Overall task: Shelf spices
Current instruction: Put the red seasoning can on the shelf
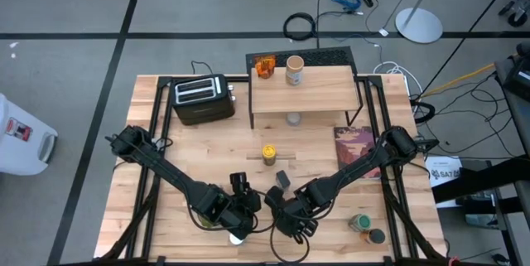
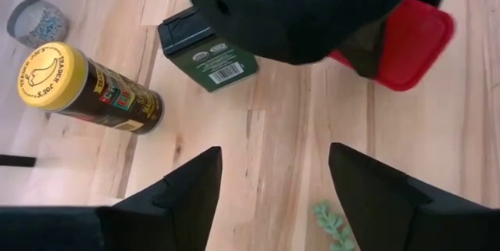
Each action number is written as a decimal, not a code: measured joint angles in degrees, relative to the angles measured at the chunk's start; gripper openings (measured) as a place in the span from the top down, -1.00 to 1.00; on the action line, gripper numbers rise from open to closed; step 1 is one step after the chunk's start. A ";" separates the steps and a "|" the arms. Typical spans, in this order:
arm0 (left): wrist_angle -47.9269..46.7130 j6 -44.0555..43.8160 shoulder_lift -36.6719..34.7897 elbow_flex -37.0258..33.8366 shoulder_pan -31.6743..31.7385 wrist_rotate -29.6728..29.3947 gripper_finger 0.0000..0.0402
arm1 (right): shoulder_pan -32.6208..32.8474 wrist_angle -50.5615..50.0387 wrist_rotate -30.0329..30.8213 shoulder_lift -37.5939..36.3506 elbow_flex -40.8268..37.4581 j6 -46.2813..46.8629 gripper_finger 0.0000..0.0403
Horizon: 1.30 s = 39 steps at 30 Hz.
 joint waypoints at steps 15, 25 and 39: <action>0.07 0.05 0.00 0.00 0.00 -0.02 -0.23 | 3.74 -0.96 15.95 0.06 -0.09 5.52 -0.28; 0.94 0.46 0.00 0.00 0.13 -0.02 -0.23 | 6.13 -0.84 18.78 0.09 -0.09 11.92 -0.31; 0.94 2.09 0.00 0.00 1.23 -0.02 -0.23 | 8.69 -1.10 17.96 0.07 -0.09 14.36 -0.67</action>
